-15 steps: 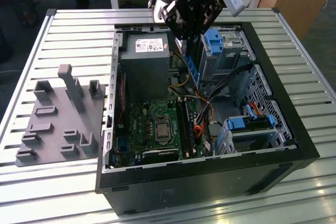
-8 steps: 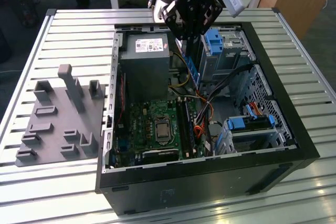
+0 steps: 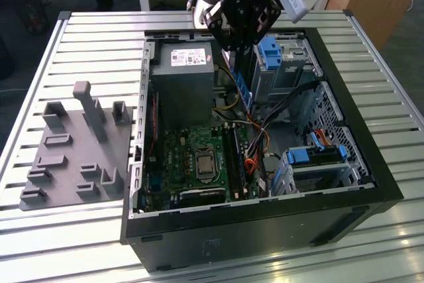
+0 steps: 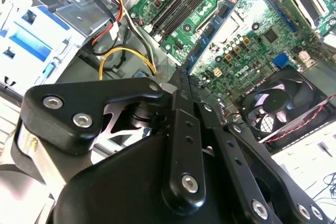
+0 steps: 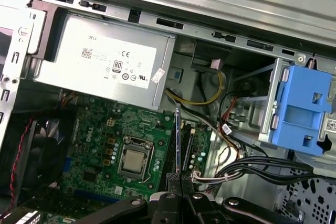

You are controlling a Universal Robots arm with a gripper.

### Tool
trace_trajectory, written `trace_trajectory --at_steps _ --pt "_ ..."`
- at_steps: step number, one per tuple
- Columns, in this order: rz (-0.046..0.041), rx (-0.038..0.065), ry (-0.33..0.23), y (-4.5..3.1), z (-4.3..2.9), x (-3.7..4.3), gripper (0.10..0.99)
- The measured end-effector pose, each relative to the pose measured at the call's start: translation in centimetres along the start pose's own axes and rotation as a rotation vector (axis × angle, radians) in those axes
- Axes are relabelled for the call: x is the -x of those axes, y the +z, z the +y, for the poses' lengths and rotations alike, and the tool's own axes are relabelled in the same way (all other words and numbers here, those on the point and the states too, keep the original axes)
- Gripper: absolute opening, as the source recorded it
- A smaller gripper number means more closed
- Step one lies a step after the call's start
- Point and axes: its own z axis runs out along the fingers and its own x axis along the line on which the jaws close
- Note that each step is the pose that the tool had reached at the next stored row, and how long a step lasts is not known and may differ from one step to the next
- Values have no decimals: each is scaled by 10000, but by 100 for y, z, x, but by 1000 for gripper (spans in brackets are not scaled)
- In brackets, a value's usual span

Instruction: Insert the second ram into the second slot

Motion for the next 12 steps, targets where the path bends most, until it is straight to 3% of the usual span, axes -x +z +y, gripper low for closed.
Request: trace_trajectory --at_steps 5,12 --pt "-16 -7 474 6 0 0 114" --pt "-43 -67 1536 24 -1 0 114"
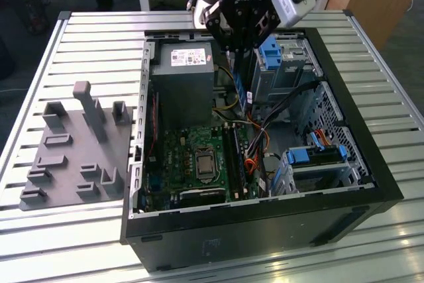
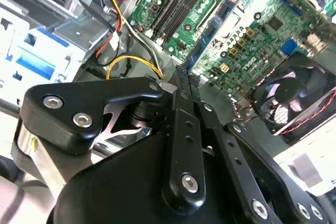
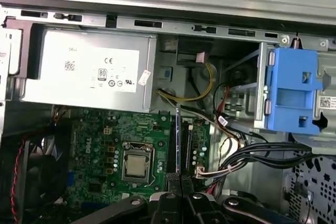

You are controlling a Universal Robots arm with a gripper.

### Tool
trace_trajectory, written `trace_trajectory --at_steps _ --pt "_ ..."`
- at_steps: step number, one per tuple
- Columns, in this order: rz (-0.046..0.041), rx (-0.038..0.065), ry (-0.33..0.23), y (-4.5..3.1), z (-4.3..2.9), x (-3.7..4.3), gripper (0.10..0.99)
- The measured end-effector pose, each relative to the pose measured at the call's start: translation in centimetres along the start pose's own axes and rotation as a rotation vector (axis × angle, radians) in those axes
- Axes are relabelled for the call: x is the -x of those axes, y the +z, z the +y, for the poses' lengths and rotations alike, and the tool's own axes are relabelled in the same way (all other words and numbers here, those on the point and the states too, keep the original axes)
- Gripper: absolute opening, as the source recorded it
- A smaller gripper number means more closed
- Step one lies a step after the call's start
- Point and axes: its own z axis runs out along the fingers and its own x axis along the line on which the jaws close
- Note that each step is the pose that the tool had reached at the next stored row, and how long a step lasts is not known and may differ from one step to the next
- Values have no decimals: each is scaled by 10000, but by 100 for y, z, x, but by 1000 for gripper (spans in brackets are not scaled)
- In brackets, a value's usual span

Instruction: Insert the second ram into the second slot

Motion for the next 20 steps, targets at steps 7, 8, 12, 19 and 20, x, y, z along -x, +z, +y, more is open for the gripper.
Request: trace_trajectory --at_steps 7,8,12,19,20 --pt "-8 -7 297 35 -12 -1 114" --pt "-7 -8 296 40 -15 -1 114" --pt "-7 -8 297 63 -16 -1 114" --pt "-7 -8 297 92 -19 -1 114" --pt "-7 -7 296 96 -19 -1 114"
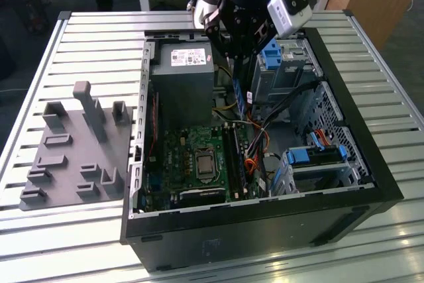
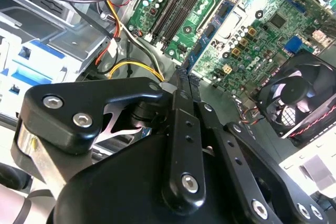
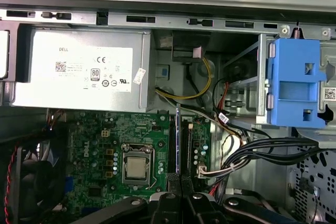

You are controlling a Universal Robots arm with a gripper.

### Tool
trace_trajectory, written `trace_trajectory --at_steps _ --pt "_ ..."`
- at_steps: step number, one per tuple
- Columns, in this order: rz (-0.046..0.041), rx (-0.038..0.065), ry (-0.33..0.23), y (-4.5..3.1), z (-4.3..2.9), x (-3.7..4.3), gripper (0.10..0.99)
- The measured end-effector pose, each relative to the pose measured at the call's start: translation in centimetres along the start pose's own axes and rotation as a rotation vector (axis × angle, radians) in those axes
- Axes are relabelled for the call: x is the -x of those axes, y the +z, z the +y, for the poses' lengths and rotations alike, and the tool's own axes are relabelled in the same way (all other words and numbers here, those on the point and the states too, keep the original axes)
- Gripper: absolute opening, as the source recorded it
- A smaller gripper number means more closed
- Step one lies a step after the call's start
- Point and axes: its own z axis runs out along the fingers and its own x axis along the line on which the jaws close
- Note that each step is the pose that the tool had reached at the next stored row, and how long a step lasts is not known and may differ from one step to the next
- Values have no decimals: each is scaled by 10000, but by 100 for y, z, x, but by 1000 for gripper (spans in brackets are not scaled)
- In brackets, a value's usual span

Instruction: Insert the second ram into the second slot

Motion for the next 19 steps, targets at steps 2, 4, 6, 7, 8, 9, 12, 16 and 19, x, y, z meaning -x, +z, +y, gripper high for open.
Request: trace_trajectory --at_steps 2,4,6,7,8,9,12,16,19 --pt "0 0 1 7 0 0 114" --pt "0 0 0 15 -1 0 114" --pt "0 1 1 23 -1 0 114" --pt "0 0 0 27 -1 0 114" --pt "0 0 1 31 -1 0 114" --pt "0 -1 1 35 -2 0 114" --pt "0 -1 0 47 -2 0 114" --pt "0 0 0 65 -2 0 114" --pt "0 -1 0 75 -3 -1 114"
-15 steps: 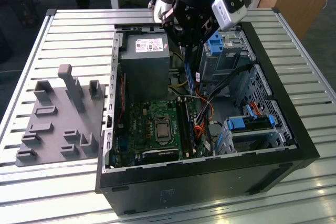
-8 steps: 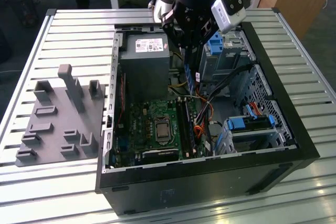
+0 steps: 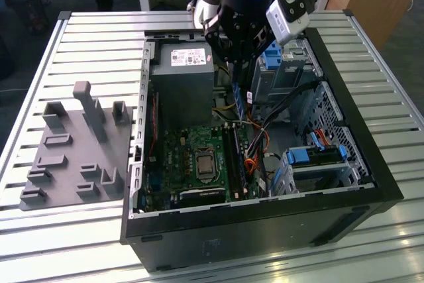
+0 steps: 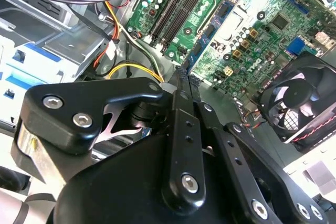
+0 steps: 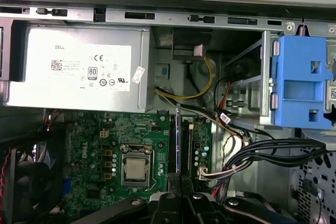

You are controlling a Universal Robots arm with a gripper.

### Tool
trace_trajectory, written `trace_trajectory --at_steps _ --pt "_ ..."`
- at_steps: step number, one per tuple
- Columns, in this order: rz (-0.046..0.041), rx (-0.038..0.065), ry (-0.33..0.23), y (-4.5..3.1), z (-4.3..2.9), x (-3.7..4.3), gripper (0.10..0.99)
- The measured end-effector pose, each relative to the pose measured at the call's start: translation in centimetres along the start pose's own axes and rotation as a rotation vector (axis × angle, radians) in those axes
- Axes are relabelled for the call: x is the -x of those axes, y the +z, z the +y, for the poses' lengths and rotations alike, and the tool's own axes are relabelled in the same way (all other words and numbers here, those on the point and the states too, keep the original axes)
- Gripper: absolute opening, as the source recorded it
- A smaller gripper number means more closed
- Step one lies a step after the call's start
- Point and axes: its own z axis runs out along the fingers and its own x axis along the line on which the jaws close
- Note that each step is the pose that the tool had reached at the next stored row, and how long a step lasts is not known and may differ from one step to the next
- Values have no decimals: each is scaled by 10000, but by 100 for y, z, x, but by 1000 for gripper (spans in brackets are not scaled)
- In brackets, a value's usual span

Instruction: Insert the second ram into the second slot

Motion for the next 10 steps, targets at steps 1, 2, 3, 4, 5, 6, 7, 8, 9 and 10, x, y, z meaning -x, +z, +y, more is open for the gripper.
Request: trace_trajectory --at_steps 1,2,3,4,5,6,7,8,9,10 --pt "0 0 0 3 0 0 114" --pt "0 1 0 7 0 0 114" --pt "0 1 0 10 -1 0 114" --pt "0 1 0 14 -1 0 114" --pt "0 1 0 18 -2 0 114" --pt "0 2 0 22 -2 0 114" --pt "1 0 0 25 -3 0 114" --pt "1 1 0 29 -3 0 114" --pt "2 1 0 33 -3 0 114" --pt "2 0 0 36 -4 0 114"
